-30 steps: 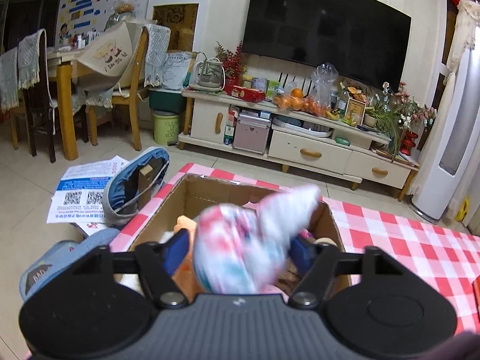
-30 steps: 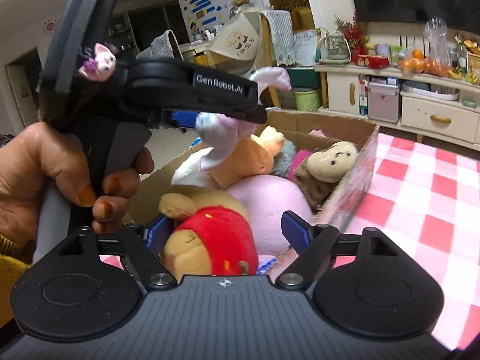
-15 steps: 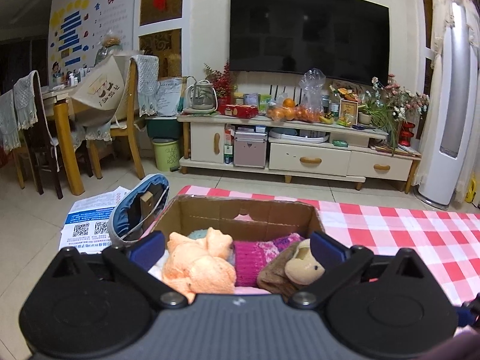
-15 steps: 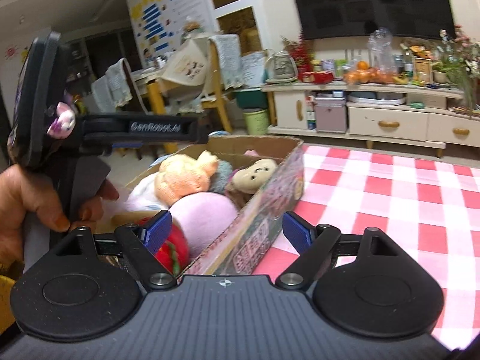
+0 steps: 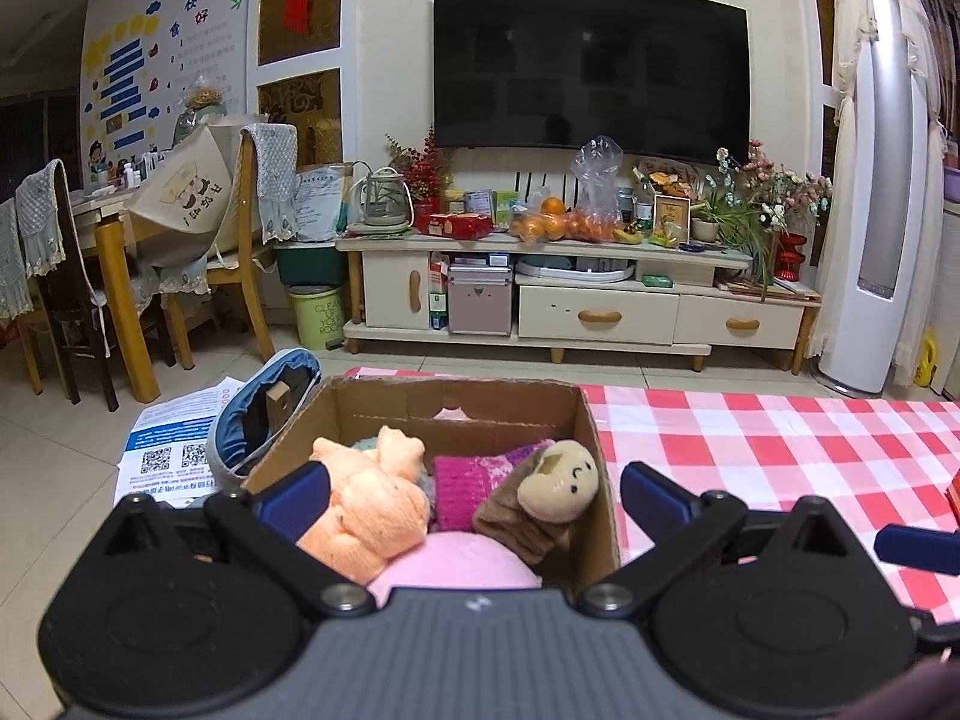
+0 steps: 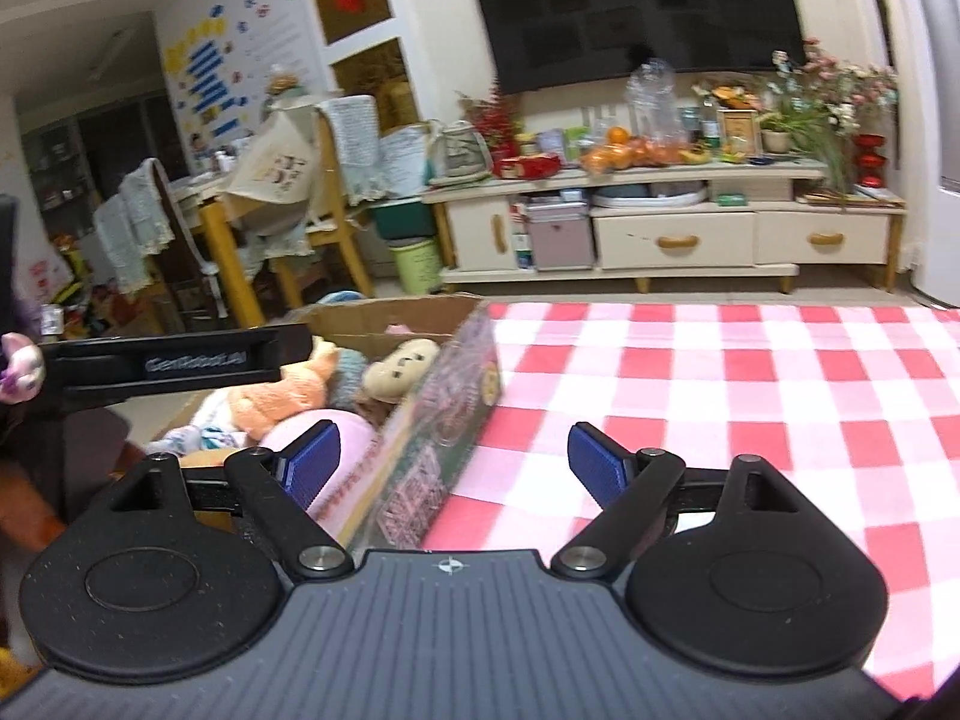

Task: Organize soft objects

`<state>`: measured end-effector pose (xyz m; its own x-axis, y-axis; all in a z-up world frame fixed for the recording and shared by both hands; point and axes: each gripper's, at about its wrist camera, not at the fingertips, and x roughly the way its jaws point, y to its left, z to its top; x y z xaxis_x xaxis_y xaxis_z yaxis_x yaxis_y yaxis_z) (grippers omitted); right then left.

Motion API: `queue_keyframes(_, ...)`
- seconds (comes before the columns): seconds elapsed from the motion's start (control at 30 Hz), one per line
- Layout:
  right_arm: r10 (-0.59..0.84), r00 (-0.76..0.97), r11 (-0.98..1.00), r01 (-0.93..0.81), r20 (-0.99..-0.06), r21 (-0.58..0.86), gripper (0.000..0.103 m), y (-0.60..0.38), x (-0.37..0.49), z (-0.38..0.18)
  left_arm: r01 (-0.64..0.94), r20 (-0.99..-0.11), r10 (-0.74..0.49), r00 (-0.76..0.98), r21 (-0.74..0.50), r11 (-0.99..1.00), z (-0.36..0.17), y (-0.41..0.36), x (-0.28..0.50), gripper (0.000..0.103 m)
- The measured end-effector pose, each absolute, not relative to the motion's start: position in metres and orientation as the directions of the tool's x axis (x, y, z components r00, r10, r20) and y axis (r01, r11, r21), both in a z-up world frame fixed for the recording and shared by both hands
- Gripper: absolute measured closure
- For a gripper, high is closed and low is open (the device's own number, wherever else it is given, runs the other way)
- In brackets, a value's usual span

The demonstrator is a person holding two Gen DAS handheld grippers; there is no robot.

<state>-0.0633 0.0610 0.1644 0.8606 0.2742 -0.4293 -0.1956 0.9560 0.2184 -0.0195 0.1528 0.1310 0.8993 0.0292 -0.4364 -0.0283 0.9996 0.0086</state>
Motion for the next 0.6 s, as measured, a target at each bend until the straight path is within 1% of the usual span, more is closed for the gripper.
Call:
queue_keyframes(0.23,0.188,0.873,0.975,-0.111,-0.450,0.191,0.000,0.057,-0.076,0.160,-0.032,-0.441,0.034,0.897,0.012,0.999,0.128,0.146,-0.038,0.001)
queue_keyframes(0.43,0.146,0.867,0.980,-0.060,-0.477,0.190,0.000,0.049,-0.088,0.153,-0.034,-0.443,0.028,0.896,-0.007,0.999,0.121,0.144,-0.062,0.001)
queue_keyframes(0.6,0.127,0.873,0.985,-0.054,-0.472,0.166,0.000,0.054,-0.102,0.151,-0.030,-0.448,0.022,0.894,-0.011,0.999,0.116,0.141,-0.082,0.001)
